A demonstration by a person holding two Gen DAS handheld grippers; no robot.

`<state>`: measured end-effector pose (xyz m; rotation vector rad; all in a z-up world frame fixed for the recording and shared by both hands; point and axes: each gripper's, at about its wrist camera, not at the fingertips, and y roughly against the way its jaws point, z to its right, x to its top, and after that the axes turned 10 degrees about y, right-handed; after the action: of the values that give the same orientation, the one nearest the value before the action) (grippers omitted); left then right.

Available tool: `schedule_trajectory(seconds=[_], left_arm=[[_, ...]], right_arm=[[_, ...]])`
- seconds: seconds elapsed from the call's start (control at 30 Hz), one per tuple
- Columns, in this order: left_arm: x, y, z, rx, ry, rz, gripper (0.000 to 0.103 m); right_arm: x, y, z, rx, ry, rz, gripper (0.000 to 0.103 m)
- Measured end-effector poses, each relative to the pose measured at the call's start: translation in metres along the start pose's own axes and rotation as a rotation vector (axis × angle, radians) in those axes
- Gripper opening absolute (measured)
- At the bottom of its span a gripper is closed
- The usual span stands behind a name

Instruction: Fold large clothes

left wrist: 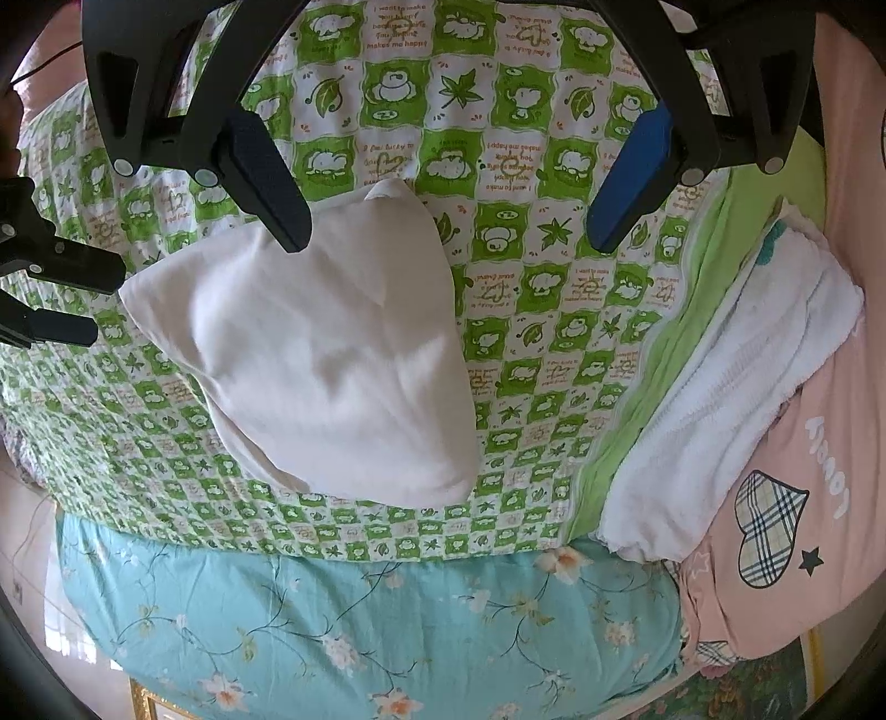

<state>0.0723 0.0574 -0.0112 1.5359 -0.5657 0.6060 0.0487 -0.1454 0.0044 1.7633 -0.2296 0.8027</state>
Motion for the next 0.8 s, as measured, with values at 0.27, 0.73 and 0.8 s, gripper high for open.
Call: schedule_trajectory(seconds=[0.27,0.73,0.8], left_arm=[[0.0005,-0.0001,0.0013,0.004,0.003,0.0,0.1],[0.0032,-0.0055,0.003,0.013,-0.004,-0.007,0.1],[0.0022,-0.0048,0.0047,0.014,-0.003,-0.007,0.1]], right_arm=[[0.0025,-0.0013,-0.0007,0.003,0.002,0.002,0.088],[0.0036,-0.0055,-0.0004,0.006,-0.002,-0.003,0.088],[0.0038,-0.0058,-0.0002,0.006,-0.003,-0.004,0.088]])
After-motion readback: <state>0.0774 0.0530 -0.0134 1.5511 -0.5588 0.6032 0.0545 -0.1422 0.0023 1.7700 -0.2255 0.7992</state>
